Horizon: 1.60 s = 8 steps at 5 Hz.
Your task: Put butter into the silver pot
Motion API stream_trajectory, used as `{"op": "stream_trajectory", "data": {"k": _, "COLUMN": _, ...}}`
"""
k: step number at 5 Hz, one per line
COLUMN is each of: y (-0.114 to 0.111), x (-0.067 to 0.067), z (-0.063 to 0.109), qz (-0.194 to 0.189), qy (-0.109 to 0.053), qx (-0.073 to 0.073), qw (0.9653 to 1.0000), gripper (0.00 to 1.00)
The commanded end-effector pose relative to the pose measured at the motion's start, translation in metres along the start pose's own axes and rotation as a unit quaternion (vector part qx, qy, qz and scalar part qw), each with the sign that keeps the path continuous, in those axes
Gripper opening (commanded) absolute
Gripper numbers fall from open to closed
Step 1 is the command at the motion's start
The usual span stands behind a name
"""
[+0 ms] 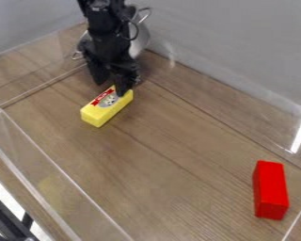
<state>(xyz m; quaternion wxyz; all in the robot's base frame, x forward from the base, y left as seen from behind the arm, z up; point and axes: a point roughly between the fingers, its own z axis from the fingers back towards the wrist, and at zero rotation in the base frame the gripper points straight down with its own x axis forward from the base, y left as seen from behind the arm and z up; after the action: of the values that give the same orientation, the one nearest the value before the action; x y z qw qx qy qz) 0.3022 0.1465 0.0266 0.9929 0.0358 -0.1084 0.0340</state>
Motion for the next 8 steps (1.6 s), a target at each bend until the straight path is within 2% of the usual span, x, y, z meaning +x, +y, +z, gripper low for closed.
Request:
{"op": "stream_trajectory", "data": {"k": 1, "y": -0.017, "x": -0.013, "z": -0.032, "qz": -0.02, "qy": 0.036, "qx": -0.021, "qw": 0.9989, "gripper": 1.0}}
{"op": "stream_trajectory", "data": {"k": 3, "y": -0.038, "x": -0.004, "z": -0.025, "qz": -0.029, "qy": 0.019, "qx": -0.028, "qw": 0.999, "gripper": 1.0}}
{"op": "stream_trajectory", "data": {"k": 4, "y": -0.053, "x": -0.001, "z": -0.025, "qz": -0.012, "qy": 0.011, "qx": -0.025, "qw": 0.9996, "gripper": 1.0}}
{"op": "stream_trajectory", "data": {"k": 5, "y": -0.063, "x": -0.003, "z": -0.026, "qz": 0.0, "qy": 0.018, "qx": -0.016, "qw": 0.9997, "gripper": 0.0}}
{"op": "stream_trajectory", "data": {"k": 6, "y": -0.072, "x": -0.006, "z": -0.026, "qz": 0.008, "qy": 0.03, "qx": -0.005, "qw": 0.9995, "gripper": 0.0}}
{"op": "stream_trajectory", "data": {"k": 7, "y": -0.059, "x": -0.005, "z": -0.019, "qz": -0.031, "qy": 0.038, "qx": 0.002, "qw": 0.9988, "gripper": 0.0}}
{"op": "stream_trajectory", "data": {"k": 8, "y": -0.046, "x": -0.002, "z": -0.013, "qz": -0.07, "qy": 0.044, "qx": 0.006, "qw": 0.9965, "gripper": 0.0}}
